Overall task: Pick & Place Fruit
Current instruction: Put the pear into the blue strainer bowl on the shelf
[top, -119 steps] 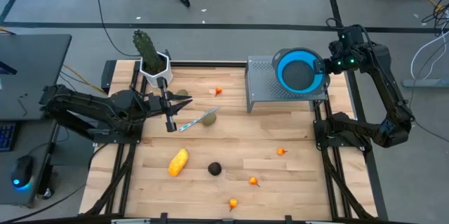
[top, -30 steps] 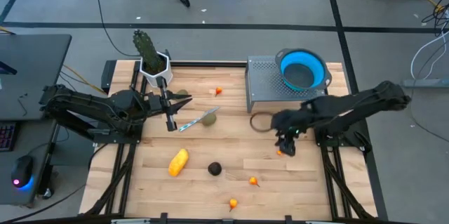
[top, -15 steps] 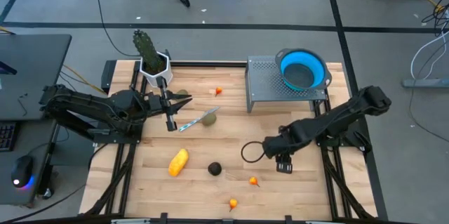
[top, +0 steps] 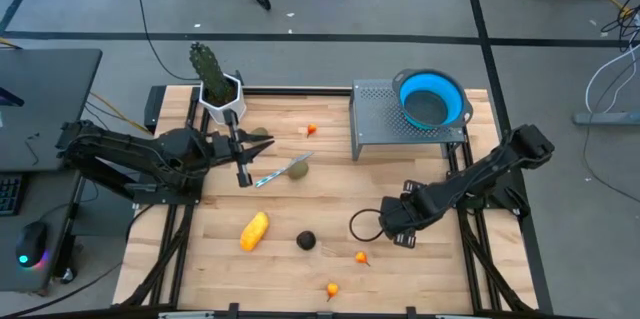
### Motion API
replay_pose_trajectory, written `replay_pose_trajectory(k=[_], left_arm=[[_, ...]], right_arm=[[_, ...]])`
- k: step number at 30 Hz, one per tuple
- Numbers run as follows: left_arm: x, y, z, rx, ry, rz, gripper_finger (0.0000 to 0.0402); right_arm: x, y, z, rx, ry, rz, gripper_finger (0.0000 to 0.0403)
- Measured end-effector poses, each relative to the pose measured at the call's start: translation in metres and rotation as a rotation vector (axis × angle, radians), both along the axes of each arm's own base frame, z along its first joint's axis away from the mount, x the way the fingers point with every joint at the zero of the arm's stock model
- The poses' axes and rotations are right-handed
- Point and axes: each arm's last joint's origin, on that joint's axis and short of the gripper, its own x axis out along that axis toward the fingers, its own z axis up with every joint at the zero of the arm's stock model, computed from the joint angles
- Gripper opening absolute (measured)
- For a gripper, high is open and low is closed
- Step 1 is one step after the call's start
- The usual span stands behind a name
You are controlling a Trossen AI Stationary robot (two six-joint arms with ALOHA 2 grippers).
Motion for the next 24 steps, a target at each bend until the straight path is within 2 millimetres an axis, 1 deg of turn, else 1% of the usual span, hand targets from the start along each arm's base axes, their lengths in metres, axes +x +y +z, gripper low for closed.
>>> replay_pose_trajectory(k=[5, 9, 14, 19, 24], left_arm=[[0.0, 0.0, -0.003, -0.003, 0.027, -0.001, 0.0045], [0.001, 0.0, -0.004, -0.026, 0.035, -0.005, 0.0045], [0.001, 0.0, -0.006, -0.053, 0.042, -0.009, 0.0045], [0.001, 0.0, -0.005, -0.063, 0.038, -0.011, 0.0045], [0.001, 0.0, -0.005, -0.043, 0.039, -0.007, 0.0045]], right_arm=[[-0.001, -0.001, -0.01, 0.005, -0.018, 0.037, 0.0222], [0.001, -0.004, -0.016, -0.004, -0.06, 0.04, 0.0241], [-0.004, -0.01, -0.025, -0.028, -0.029, 0.056, 0.0262], [-0.015, -0.015, -0.039, -0.042, 0.015, 0.049, 0.0264], [-0.015, -0.015, -0.046, -0.027, -0.02, 0.032, 0.0264]])
